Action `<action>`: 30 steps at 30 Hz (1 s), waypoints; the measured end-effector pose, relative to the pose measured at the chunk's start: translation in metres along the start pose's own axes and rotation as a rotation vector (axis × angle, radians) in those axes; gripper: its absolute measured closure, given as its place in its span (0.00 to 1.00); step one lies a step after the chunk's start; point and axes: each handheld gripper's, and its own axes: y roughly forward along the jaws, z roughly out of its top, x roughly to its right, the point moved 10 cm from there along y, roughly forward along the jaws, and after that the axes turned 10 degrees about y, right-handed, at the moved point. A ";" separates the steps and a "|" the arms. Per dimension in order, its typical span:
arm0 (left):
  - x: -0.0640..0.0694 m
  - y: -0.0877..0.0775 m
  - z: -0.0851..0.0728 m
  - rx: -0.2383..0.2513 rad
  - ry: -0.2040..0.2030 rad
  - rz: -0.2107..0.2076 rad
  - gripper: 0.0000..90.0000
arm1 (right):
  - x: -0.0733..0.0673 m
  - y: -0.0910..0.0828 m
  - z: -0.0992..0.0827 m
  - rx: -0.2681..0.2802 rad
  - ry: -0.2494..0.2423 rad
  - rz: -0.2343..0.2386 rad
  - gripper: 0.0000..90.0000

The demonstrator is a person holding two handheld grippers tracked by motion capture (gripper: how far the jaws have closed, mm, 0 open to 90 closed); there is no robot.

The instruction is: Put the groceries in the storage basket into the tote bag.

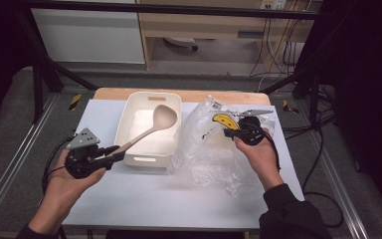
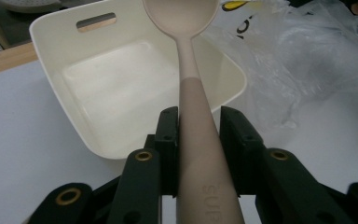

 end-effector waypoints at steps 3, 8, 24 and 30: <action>0.009 -0.003 -0.001 0.001 0.018 -0.011 0.77 | 0.001 0.000 0.000 0.000 0.004 0.001 1.00; 0.020 -0.009 0.004 0.018 0.022 -0.047 0.77 | 0.000 0.001 0.000 -0.006 0.003 0.007 1.00; 0.078 -0.009 0.017 0.021 0.107 -0.177 0.77 | -0.001 0.002 0.001 -0.018 0.013 0.014 1.00; 0.101 0.002 0.016 -0.009 0.142 -0.219 0.77 | 0.000 0.002 0.001 -0.020 0.012 0.020 1.00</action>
